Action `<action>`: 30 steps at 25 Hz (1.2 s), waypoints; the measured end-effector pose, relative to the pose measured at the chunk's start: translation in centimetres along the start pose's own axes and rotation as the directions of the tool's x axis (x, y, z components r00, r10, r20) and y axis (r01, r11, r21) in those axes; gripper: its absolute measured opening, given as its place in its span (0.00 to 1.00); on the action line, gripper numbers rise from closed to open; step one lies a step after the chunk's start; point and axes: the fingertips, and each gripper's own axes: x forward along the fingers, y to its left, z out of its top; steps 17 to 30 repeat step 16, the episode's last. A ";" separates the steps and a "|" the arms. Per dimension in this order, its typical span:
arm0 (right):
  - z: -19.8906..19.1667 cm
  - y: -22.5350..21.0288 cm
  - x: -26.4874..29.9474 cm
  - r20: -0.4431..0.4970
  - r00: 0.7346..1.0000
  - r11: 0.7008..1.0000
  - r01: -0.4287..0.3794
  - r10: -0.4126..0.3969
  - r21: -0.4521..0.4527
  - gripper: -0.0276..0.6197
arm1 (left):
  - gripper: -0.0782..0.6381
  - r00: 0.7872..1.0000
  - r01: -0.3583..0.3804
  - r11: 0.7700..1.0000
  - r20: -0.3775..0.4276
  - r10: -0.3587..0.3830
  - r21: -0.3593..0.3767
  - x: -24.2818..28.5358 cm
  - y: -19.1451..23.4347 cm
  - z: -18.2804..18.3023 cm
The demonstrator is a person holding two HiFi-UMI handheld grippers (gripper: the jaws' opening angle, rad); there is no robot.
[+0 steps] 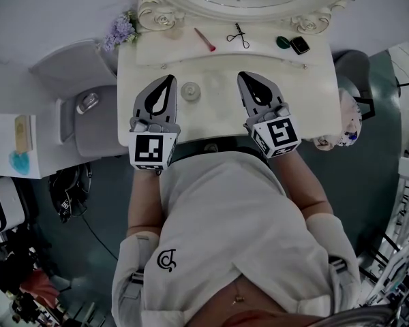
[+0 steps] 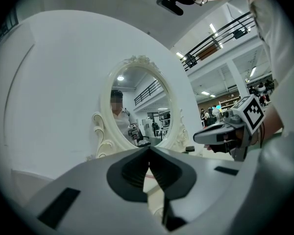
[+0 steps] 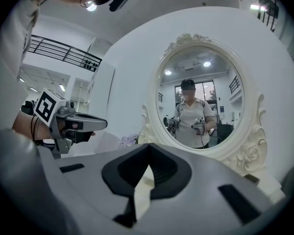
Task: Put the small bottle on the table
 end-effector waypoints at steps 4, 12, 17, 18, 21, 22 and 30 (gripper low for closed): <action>-0.1 -0.1 -0.1 0.003 1.000 1.000 0.013 -0.013 0.000 0.05 | 0.13 1.000 0.006 1.000 0.007 -0.006 -0.005 -0.2 -0.2 0.0; 0.0 0.6 0.2 0.013 1.000 1.000 0.015 -0.015 -0.006 0.05 | 0.13 1.000 0.009 1.000 -0.007 -0.009 0.005 -0.3 0.0 -0.6; -0.1 0.7 0.2 0.010 1.000 1.000 0.016 -0.016 -0.015 0.05 | 0.13 1.000 0.028 1.000 -0.014 -0.028 -0.002 0.0 -0.3 -0.9; -0.1 0.7 0.2 0.010 1.000 1.000 0.016 -0.016 -0.015 0.05 | 0.13 1.000 0.028 1.000 -0.014 -0.028 -0.002 0.0 -0.3 -0.9; -0.1 0.7 0.2 0.010 1.000 1.000 0.016 -0.016 -0.015 0.05 | 0.13 1.000 0.028 1.000 -0.014 -0.028 -0.002 0.0 -0.3 -0.9; -0.1 0.7 0.2 0.010 1.000 1.000 0.016 -0.016 -0.015 0.05 | 0.13 1.000 0.028 1.000 -0.014 -0.028 -0.002 0.0 -0.3 -0.9; -0.1 0.7 0.2 0.010 1.000 1.000 0.016 -0.016 -0.015 0.05 | 0.13 1.000 0.028 1.000 -0.014 -0.028 -0.002 0.0 -0.3 -0.9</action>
